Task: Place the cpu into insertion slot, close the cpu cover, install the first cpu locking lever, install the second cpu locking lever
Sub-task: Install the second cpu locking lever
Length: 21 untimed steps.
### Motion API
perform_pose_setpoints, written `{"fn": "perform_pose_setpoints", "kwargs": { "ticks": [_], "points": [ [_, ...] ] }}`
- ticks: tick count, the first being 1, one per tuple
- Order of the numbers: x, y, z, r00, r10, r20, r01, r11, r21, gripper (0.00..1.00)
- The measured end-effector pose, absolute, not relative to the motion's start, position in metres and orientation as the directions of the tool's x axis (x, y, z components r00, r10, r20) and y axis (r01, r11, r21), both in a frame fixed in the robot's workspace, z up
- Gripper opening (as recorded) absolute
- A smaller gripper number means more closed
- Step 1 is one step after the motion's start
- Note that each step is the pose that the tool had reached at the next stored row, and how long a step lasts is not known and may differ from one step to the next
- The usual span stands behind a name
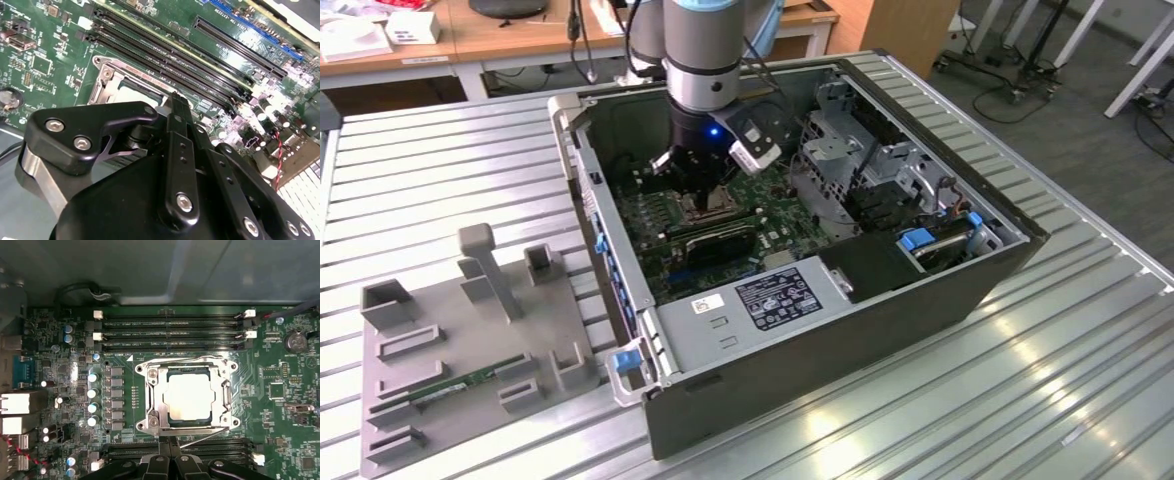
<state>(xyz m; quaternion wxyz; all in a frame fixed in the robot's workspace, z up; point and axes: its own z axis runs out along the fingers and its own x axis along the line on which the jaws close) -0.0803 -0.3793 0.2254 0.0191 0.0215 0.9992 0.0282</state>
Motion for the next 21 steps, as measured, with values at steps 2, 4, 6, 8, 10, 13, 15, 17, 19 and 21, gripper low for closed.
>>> {"fn": "perform_pose_setpoints", "kwargs": {
  "ticks": [2,4,6,8,10,13,15,17,19,21],
  "points": [
    [-0.081,-0.379,0.222,-0.998,0.044,-0.037,0.042,0.997,0.057,0.11],
    [-0.082,-0.379,0.218,-0.998,0.044,-0.037,0.042,0.997,0.057,0.11],
    [-0.083,-0.379,0.214,-0.998,0.044,-0.037,0.042,0.997,0.057,0.11],
    [-0.085,-0.380,0.211,-0.998,0.044,-0.037,0.042,0.997,0.057,0.11],
    [-0.088,-0.380,0.208,-0.998,0.044,-0.037,0.042,0.997,0.057,0.11],
    [-0.091,-0.380,0.205,-0.998,0.044,-0.037,0.042,0.997,0.057,0.11],
    [-0.092,-0.380,0.204,-0.998,0.044,-0.037,0.042,0.997,0.057,0.11],
    [-0.093,-0.380,0.204,-0.998,0.044,-0.037,0.042,0.997,0.057,0.11],
    [-0.094,-0.381,0.203,-0.998,0.044,-0.037,0.042,0.997,0.057,0.11],
    [-0.095,-0.381,0.203,-0.998,0.044,-0.037,0.042,0.997,0.057,0.11]
  ]
}}
